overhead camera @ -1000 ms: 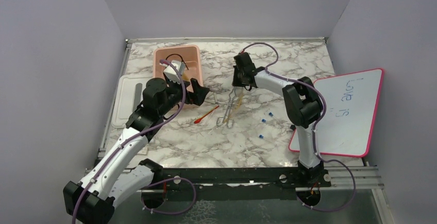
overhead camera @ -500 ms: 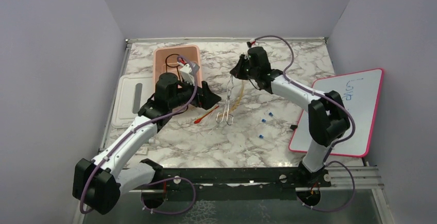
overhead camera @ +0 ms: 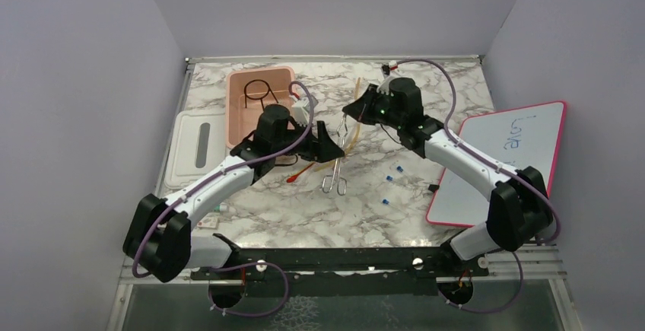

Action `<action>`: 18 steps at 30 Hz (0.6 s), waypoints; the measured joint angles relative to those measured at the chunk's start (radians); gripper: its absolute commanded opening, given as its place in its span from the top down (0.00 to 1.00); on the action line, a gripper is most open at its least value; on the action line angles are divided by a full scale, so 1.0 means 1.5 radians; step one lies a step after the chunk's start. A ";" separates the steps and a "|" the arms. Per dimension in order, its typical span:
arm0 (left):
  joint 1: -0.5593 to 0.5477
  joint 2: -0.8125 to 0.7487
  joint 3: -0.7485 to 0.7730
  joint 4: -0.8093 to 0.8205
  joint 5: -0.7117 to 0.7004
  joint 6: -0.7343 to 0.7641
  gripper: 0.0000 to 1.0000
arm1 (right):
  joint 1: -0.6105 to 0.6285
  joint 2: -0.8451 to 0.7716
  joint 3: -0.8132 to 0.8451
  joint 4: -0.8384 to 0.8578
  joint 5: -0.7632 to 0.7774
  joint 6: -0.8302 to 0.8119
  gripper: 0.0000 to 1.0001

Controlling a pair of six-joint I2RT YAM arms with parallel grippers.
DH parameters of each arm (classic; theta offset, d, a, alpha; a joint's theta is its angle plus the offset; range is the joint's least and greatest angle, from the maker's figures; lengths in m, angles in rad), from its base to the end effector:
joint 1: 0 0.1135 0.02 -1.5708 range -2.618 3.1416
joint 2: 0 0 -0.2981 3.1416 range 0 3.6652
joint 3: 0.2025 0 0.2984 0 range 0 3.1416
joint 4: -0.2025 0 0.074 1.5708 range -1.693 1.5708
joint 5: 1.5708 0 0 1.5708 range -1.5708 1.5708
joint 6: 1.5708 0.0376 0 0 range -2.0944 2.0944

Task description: Organize the chemistry lab equipment

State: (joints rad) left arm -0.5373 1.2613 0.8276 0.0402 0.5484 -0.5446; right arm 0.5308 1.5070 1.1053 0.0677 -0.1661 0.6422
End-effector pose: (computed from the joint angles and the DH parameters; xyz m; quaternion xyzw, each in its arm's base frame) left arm 0.2629 -0.1794 0.2884 0.1474 0.8012 -0.4683 0.3422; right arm 0.3405 0.2071 0.3155 -0.0028 0.8134 0.3760 0.4438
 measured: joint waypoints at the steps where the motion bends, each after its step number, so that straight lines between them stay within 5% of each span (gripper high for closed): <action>1: -0.011 0.011 0.003 0.008 0.005 -0.006 0.41 | 0.000 -0.010 -0.012 0.004 -0.007 0.009 0.99; 11: -0.085 0.065 0.008 0.030 -0.032 -0.034 0.98 | 0.000 -0.073 -0.097 0.035 -0.051 0.073 0.99; 14: -0.085 0.066 0.008 0.027 -0.057 -0.044 1.00 | -0.001 -0.088 -0.101 0.039 -0.054 0.079 0.98; 18: -0.088 0.064 0.008 0.032 -0.063 -0.040 1.00 | -0.002 -0.107 -0.107 0.040 -0.054 0.078 0.60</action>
State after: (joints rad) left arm -0.6689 1.3579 0.8394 0.0879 0.4534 -0.6052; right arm 0.5285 1.3472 0.9443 0.1276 -0.2474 0.7586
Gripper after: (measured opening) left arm 0.039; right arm 0.167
